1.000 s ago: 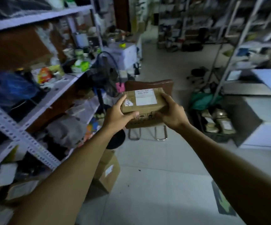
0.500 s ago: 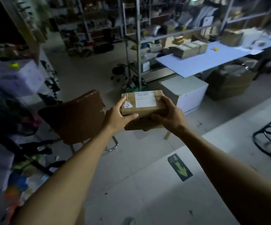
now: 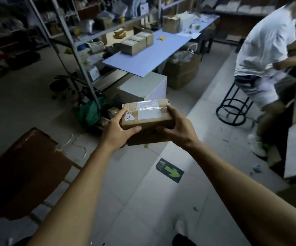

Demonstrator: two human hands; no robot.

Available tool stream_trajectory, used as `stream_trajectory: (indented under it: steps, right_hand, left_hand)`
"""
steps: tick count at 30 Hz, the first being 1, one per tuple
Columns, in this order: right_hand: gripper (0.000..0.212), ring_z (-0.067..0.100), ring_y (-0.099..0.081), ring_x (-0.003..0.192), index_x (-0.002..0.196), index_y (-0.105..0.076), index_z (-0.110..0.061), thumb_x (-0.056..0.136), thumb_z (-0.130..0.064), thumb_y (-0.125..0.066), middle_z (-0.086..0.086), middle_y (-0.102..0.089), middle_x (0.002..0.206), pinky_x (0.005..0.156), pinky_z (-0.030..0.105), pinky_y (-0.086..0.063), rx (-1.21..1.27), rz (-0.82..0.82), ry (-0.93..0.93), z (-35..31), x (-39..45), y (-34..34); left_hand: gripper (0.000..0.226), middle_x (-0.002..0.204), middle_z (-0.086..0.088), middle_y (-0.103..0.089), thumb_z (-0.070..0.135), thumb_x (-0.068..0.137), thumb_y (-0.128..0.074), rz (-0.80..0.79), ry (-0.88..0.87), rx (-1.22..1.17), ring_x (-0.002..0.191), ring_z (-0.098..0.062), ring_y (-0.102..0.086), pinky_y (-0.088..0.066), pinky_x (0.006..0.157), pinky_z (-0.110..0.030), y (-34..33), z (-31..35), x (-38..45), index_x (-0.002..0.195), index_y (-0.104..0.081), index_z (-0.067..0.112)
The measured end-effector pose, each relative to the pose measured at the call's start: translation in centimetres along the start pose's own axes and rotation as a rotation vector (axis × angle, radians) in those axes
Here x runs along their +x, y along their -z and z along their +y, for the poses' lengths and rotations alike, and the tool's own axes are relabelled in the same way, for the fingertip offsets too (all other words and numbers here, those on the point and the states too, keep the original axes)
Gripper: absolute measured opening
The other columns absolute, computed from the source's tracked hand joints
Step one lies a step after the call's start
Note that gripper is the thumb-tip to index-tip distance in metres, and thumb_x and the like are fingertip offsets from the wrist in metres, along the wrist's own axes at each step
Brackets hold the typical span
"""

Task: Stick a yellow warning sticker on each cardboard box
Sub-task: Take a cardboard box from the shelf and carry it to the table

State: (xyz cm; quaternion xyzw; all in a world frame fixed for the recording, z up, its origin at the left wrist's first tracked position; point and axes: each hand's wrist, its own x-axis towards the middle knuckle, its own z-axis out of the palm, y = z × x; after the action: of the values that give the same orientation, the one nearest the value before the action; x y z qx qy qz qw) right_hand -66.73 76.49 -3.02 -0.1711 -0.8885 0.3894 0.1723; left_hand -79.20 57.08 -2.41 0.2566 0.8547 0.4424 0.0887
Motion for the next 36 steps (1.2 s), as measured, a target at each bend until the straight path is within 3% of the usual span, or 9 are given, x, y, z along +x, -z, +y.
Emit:
stream_trajectory:
  steps: [3, 7, 12, 15, 18, 21, 27, 36]
  right_hand:
    - [0.08, 0.024, -0.055, 0.115, 0.149, -0.035, -0.02, 0.08, -0.028, -0.076, 0.008, -0.059, 0.132, 0.086, 0.016, -0.037, -0.003, 0.058, -0.061, 2.4, 2.2, 0.8]
    - [0.082, 0.024, -0.055, 0.116, 0.149, -0.035, -0.021, 0.079, -0.029, -0.077, 0.007, -0.059, 0.133, 0.089, 0.021, -0.039, -0.003, 0.099, -0.105, 6.8, 6.7, 2.3]
    - [0.083, 0.025, -0.056, 0.114, 0.149, -0.034, -0.027, 0.078, -0.03, -0.077, 0.005, -0.059, 0.131, 0.092, 0.029, -0.045, 0.0, 0.136, -0.159, 12.7, 14.1, 4.9]
    - [0.083, 0.026, -0.055, 0.117, 0.15, -0.032, -0.025, 0.079, -0.031, -0.075, 0.005, -0.057, 0.135, 0.098, 0.039, -0.049, 0.002, 0.125, -0.176, 15.7, 18.6, 6.6]
    - [0.084, 0.026, -0.054, 0.119, 0.15, -0.032, -0.025, 0.079, -0.031, -0.075, 0.005, -0.056, 0.136, 0.101, 0.042, -0.049, 0.035, 0.118, -0.177, 17.9, 23.0, 8.4]
    - [0.083, 0.024, -0.053, 0.12, 0.15, -0.032, -0.025, 0.079, -0.029, -0.075, 0.004, -0.055, 0.137, 0.101, 0.036, -0.048, 0.059, 0.115, -0.182, 19.7, 27.1, 9.5]
    - [0.082, 0.018, -0.053, 0.119, 0.149, -0.033, -0.027, 0.078, -0.028, -0.075, 0.0, -0.056, 0.136, 0.097, 0.027, -0.044, 0.054, 0.133, -0.206, 23.7, 35.4, 10.3]
    - [0.083, 0.02, -0.053, 0.12, 0.149, -0.032, -0.03, 0.078, -0.03, -0.074, -0.001, -0.055, 0.137, 0.101, 0.034, -0.047, 0.035, 0.19, -0.251, 29.5, 52.0, 10.7]
  left_hand:
    - [0.087, 0.132, 0.008, -0.057, 0.034, 0.072, -0.084, -0.038, -0.01, 0.005, 0.111, -0.003, -0.053, -0.04, 0.091, -0.016, -2.5, 0.3, 3.8, 0.147, -0.04, 0.028]
    - [0.086, 0.133, 0.007, -0.054, 0.034, 0.075, -0.082, -0.077, -0.051, 0.031, 0.114, -0.004, -0.048, -0.04, 0.088, -0.016, -6.7, 1.2, 9.7, 0.148, -0.038, 0.027]
    - [0.087, 0.137, 0.003, -0.055, 0.04, 0.074, -0.081, -0.107, -0.047, 0.06, 0.122, -0.015, -0.052, -0.05, 0.1, -0.038, -11.9, 3.0, 18.4, 0.148, -0.036, 0.032]
    - [0.088, 0.141, 0.002, -0.052, 0.04, 0.075, -0.081, -0.137, -0.043, 0.05, 0.126, -0.016, -0.05, -0.05, 0.101, -0.042, -14.5, 4.4, 23.4, 0.149, -0.034, 0.033]
    - [0.088, 0.141, 0.003, -0.051, 0.04, 0.076, -0.08, -0.152, -0.041, 0.043, 0.126, -0.016, -0.049, -0.051, 0.1, -0.04, -16.5, 5.5, 28.1, 0.15, -0.032, 0.033]
    - [0.088, 0.14, 0.003, -0.052, 0.041, 0.075, -0.08, -0.152, -0.027, 0.029, 0.126, -0.015, -0.05, -0.051, 0.1, -0.04, -18.0, 6.1, 32.6, 0.149, -0.032, 0.035]
    - [0.084, 0.14, 0.002, -0.051, 0.035, 0.079, -0.079, -0.159, -0.034, 0.043, 0.118, -0.008, -0.046, -0.045, 0.091, -0.024, -21.0, 6.9, 41.4, 0.149, -0.034, 0.031]
    - [0.085, 0.144, 0.002, -0.048, 0.037, 0.08, -0.078, -0.228, -0.095, 0.045, 0.128, -0.015, -0.047, -0.044, 0.088, -0.02, -25.2, 6.4, 60.1, 0.15, -0.031, 0.031]
